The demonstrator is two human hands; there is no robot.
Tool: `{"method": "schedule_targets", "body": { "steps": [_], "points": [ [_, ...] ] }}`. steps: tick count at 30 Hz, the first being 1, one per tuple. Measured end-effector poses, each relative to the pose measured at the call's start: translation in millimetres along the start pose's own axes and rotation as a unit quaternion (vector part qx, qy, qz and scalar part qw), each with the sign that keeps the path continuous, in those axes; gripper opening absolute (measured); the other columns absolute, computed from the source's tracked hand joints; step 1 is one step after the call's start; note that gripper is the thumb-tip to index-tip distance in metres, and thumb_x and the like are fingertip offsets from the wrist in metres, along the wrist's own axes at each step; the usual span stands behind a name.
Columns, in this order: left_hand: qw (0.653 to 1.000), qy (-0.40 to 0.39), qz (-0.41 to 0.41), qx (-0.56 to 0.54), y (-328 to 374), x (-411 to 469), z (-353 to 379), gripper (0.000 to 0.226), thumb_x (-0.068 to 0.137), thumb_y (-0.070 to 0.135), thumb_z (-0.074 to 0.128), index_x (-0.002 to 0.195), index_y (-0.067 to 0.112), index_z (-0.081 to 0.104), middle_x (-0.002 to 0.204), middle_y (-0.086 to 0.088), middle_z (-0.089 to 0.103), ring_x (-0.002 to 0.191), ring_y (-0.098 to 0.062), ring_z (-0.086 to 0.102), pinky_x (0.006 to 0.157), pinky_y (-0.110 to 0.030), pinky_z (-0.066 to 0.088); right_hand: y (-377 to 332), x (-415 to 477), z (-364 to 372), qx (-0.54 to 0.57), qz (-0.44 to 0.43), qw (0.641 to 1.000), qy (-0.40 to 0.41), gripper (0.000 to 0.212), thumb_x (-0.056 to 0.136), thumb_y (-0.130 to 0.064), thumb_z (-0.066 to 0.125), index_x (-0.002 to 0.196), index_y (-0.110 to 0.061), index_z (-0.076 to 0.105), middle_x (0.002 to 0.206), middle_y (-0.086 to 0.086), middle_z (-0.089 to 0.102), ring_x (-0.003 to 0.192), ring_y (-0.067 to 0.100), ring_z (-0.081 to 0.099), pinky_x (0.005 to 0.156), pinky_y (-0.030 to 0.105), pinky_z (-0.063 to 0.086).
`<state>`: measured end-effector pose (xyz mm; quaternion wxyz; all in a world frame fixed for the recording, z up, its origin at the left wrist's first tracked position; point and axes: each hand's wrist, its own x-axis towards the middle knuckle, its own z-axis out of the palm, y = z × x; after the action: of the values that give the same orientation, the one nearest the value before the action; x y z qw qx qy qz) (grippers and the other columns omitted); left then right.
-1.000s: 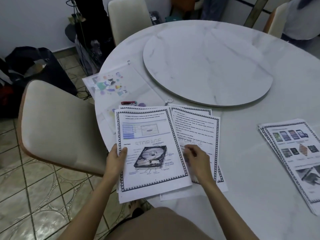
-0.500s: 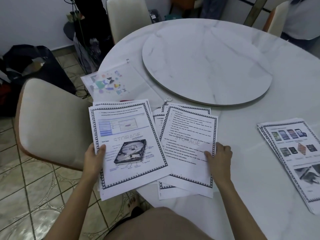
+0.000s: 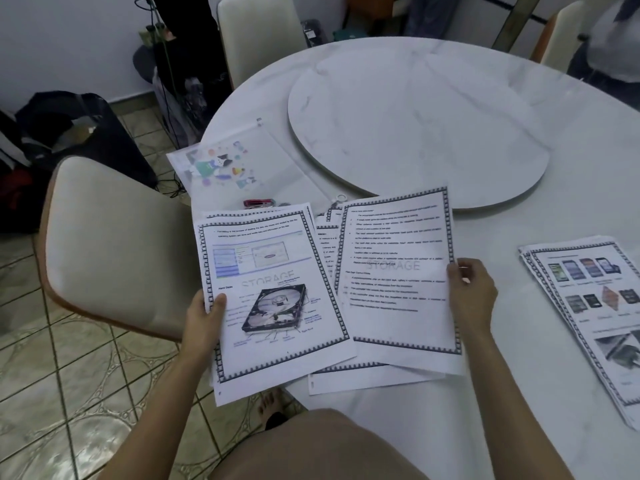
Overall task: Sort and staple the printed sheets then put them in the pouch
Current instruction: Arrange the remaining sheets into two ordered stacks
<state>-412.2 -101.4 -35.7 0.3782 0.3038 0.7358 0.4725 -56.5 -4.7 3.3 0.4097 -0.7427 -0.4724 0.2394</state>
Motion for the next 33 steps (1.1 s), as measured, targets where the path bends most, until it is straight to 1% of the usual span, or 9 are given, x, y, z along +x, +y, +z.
{"method": "schedule_targets", "body": {
  "steps": [2, 5, 9, 12, 14, 17, 20, 29, 33],
  "points": [
    [1.0, -0.005, -0.001, -0.006, 1, -1, 2, 0.033, 0.094, 0.019, 0.048, 0.122, 0.002, 0.048, 0.111, -0.01, 0.057, 0.098, -0.026, 0.056, 0.083, -0.039, 0.045, -3, 14, -14, 0.028, 0.026, 0.999, -0.008, 0.025, 0.09, -0.015, 0.057, 0.109, 0.0, 0.06, 0.106, 0.017, 0.064, 0.093, 0.018, 0.055, 0.088, 0.026, 0.042],
    [1.0, -0.007, 0.001, -0.004, 0, 0, 3, 0.034, 0.094, 0.02, 0.049, 0.122, 0.002, 0.049, 0.112, -0.011, 0.058, 0.1, -0.028, 0.057, 0.086, -0.04, 0.046, -9, 33, -37, 0.063, 0.041, 0.997, -0.007, 0.03, 0.09, -0.016, 0.057, 0.114, 0.0, 0.058, 0.103, 0.011, 0.062, 0.094, 0.017, 0.056, 0.088, 0.024, 0.042],
    [1.0, -0.009, -0.003, -0.002, -2, 0, 3, 0.034, 0.094, 0.021, 0.049, 0.124, 0.003, 0.049, 0.117, -0.014, 0.059, 0.104, -0.03, 0.057, 0.089, -0.043, 0.047, -15, 52, -54, 0.145, 0.056, 0.988, 0.008, 0.029, 0.09, -0.016, 0.058, 0.115, -0.001, 0.057, 0.083, -0.007, 0.059, 0.07, -0.002, 0.057, 0.066, 0.005, 0.046],
    [1.0, -0.016, -0.009, -0.008, -1, -2, 3, 0.033, 0.094, 0.02, 0.048, 0.123, 0.004, 0.049, 0.115, -0.014, 0.059, 0.102, -0.03, 0.058, 0.087, -0.043, 0.048, -22, 53, -45, 0.161, 0.055, 0.985, -0.016, 0.02, 0.09, -0.015, 0.057, 0.109, -0.008, 0.058, 0.08, -0.009, 0.058, 0.059, -0.007, 0.058, 0.055, 0.002, 0.045],
    [1.0, -0.022, -0.016, -0.007, 0, -3, 4, 0.034, 0.094, 0.022, 0.048, 0.123, 0.005, 0.049, 0.114, -0.013, 0.06, 0.1, -0.031, 0.06, 0.086, -0.044, 0.049, -25, 46, -29, 0.15, 0.044, 0.987, -0.048, 0.016, 0.09, -0.015, 0.057, 0.104, -0.01, 0.059, 0.082, -0.004, 0.062, 0.063, -0.002, 0.062, 0.059, 0.008, 0.049],
    [0.999, -0.028, -0.02, -0.004, 1, -4, 5, 0.031, 0.094, 0.022, 0.048, 0.122, 0.007, 0.05, 0.114, -0.013, 0.061, 0.101, -0.031, 0.06, 0.089, -0.047, 0.049, -25, 29, 2, 0.117, 0.027, 0.988, -0.098, 0.014, 0.089, -0.016, 0.058, 0.099, -0.006, 0.06, 0.093, 0.011, 0.065, 0.084, 0.021, 0.061, 0.074, 0.025, 0.052],
    [0.999, -0.038, -0.02, -0.007, 2, -5, 7, 0.027, 0.095, 0.021, 0.046, 0.118, 0.009, 0.051, 0.111, -0.01, 0.061, 0.1, -0.028, 0.06, 0.088, -0.043, 0.049, -25, 8, 32, 0.087, 0.01, 0.986, -0.144, 0.011, 0.088, -0.018, 0.06, 0.093, -0.008, 0.061, 0.094, 0.013, 0.066, 0.089, 0.023, 0.061, 0.084, 0.035, 0.05],
    [0.999, -0.035, -0.038, -0.009, 5, -8, 9, 0.025, 0.1, 0.028, 0.033, 0.105, 0.011, 0.051, 0.088, -0.001, 0.06, 0.084, -0.022, 0.059, 0.072, -0.031, 0.049, -36, -58, 96, 0.044, 0.005, 0.975, -0.219, 0.017, 0.089, -0.012, 0.057, 0.099, 0.0, 0.062, 0.087, 0.003, 0.059, 0.084, 0.015, 0.053, 0.075, 0.019, 0.038],
    [0.998, -0.041, -0.04, -0.019, 7, -12, 11, 0.028, 0.099, 0.031, 0.033, 0.113, 0.014, 0.05, 0.098, 0.001, 0.062, 0.09, -0.017, 0.06, 0.075, -0.03, 0.049, -43, -74, 109, 0.05, -0.001, 0.974, -0.22, 0.015, 0.09, -0.011, 0.055, 0.097, 0.0, 0.062, 0.085, 0.004, 0.06, 0.081, 0.015, 0.053, 0.063, 0.01, 0.037]
  ]
}}
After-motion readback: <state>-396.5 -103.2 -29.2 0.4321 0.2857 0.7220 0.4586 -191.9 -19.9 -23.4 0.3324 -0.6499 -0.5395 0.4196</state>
